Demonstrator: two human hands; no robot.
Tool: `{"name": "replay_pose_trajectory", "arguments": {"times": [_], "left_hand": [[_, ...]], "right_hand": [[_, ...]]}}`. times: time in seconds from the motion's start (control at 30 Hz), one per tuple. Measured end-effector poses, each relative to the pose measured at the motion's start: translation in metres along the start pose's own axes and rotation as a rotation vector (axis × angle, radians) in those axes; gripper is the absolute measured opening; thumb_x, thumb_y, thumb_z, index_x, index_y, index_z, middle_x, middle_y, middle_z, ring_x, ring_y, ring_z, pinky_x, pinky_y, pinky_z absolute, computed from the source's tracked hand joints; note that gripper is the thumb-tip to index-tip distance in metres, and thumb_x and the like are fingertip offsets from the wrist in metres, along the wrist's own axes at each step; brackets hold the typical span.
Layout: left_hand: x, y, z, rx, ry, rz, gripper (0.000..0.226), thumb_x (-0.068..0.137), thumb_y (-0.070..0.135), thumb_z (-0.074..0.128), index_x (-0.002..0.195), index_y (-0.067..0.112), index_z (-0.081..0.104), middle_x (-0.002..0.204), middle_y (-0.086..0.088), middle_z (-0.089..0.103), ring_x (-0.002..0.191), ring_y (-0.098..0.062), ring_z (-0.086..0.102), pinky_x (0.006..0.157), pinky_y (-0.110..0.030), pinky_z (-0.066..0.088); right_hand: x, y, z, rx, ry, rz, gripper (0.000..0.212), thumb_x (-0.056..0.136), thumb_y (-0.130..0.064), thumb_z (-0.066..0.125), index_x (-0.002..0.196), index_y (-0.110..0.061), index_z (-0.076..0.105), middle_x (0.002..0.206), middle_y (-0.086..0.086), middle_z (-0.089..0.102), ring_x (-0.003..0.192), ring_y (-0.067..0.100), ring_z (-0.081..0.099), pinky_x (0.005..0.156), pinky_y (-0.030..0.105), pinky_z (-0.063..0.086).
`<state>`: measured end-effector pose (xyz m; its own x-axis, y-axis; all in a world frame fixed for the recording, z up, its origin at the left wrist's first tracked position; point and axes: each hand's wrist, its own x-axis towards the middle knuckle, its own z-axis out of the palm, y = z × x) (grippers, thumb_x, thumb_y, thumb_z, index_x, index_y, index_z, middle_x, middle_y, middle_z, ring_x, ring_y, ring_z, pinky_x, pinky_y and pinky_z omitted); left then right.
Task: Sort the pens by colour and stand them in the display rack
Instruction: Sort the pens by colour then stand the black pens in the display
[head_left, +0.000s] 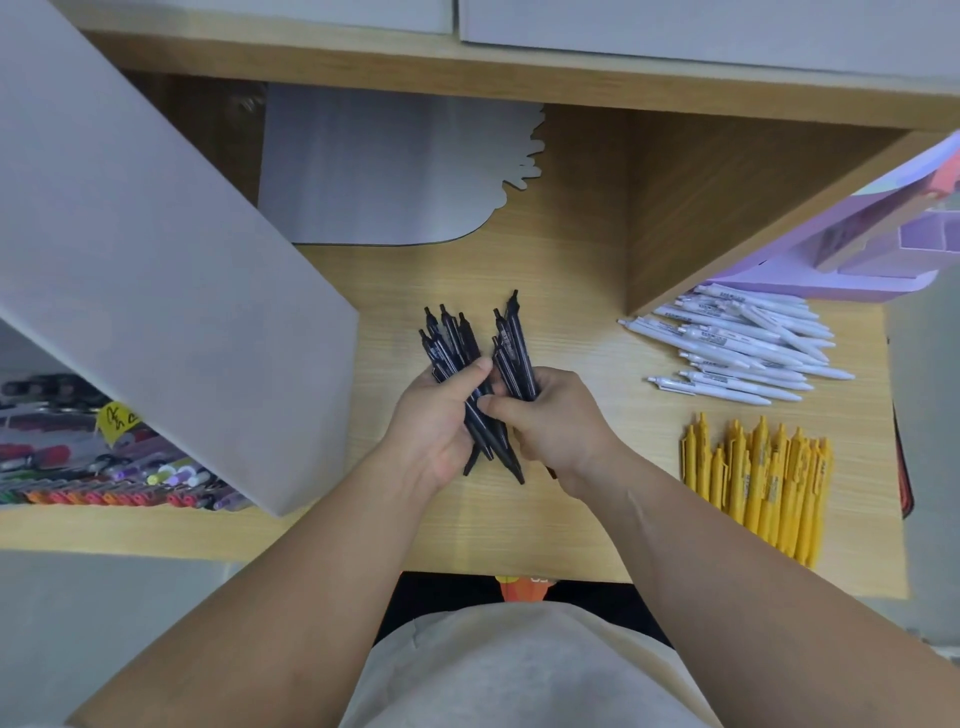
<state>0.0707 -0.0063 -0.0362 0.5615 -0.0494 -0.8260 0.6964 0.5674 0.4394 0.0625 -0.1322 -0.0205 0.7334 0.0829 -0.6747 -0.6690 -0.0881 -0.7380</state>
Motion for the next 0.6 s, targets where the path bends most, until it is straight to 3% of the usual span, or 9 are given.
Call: {"name": "replay_pose_trajectory", "arguments": {"times": [0.1,0.17,0.27,0.33,0.47,0.6], "left_hand": [[-0.001,0.000,0.001,-0.010,-0.014,0.007,0.018,0.091,0.000,0.064,0.109,0.003,0.064,0.083,-0.011,0.065,0.066,-0.020,0.062,0.062,-0.033,0.058],[-0.001,0.005,0.002,-0.071,0.010,0.024,0.018,0.091,0.000,0.064,0.109,0.002,0.062,0.080,-0.010,0.063,0.068,-0.020,0.061,0.066,-0.035,0.058],[0.004,0.015,0.002,-0.190,0.056,0.073,0.021,0.091,0.003,0.065,0.111,0.001,0.059,0.080,-0.009,0.063,0.069,-0.021,0.063,0.075,-0.039,0.058],[0.009,0.021,0.002,-0.220,0.078,0.112,0.024,0.091,0.005,0.066,0.113,0.001,0.059,0.081,-0.009,0.064,0.070,-0.022,0.066,0.077,-0.042,0.059],[0.010,0.018,0.006,-0.164,0.053,0.136,0.028,0.092,0.009,0.065,0.118,0.001,0.059,0.090,-0.012,0.065,0.076,-0.023,0.067,0.069,-0.039,0.059],[0.009,0.012,-0.001,-0.092,0.008,0.081,0.028,0.092,0.018,0.065,0.114,0.001,0.061,0.093,-0.015,0.064,0.078,-0.027,0.063,0.061,-0.038,0.055]], "right_hand": [[-0.004,-0.003,-0.005,0.015,-0.013,0.021,0.013,0.081,-0.008,0.078,0.090,-0.005,0.067,0.047,-0.015,0.055,0.036,-0.002,0.047,0.040,0.007,0.034],[-0.005,0.000,-0.010,-0.022,0.066,0.008,0.018,0.081,-0.019,0.079,0.089,-0.006,0.069,0.051,-0.015,0.057,0.038,-0.002,0.047,0.042,0.009,0.034],[-0.006,0.008,-0.017,-0.027,0.192,0.101,0.022,0.089,-0.033,0.070,0.085,-0.011,0.067,0.066,-0.003,0.064,0.043,0.007,0.041,0.045,0.021,0.032],[-0.010,0.010,-0.015,0.071,0.144,0.220,0.024,0.093,-0.036,0.064,0.094,-0.012,0.067,0.072,0.008,0.066,0.046,0.013,0.037,0.044,0.025,0.030],[-0.010,0.003,-0.001,0.244,0.040,0.255,0.019,0.096,-0.032,0.062,0.093,-0.013,0.063,0.062,0.006,0.057,0.045,0.011,0.038,0.041,0.023,0.030],[-0.004,-0.003,0.005,0.130,0.006,0.190,0.023,0.097,-0.038,0.060,0.091,-0.016,0.064,0.062,0.006,0.062,0.045,0.011,0.043,0.041,0.022,0.035]]}}
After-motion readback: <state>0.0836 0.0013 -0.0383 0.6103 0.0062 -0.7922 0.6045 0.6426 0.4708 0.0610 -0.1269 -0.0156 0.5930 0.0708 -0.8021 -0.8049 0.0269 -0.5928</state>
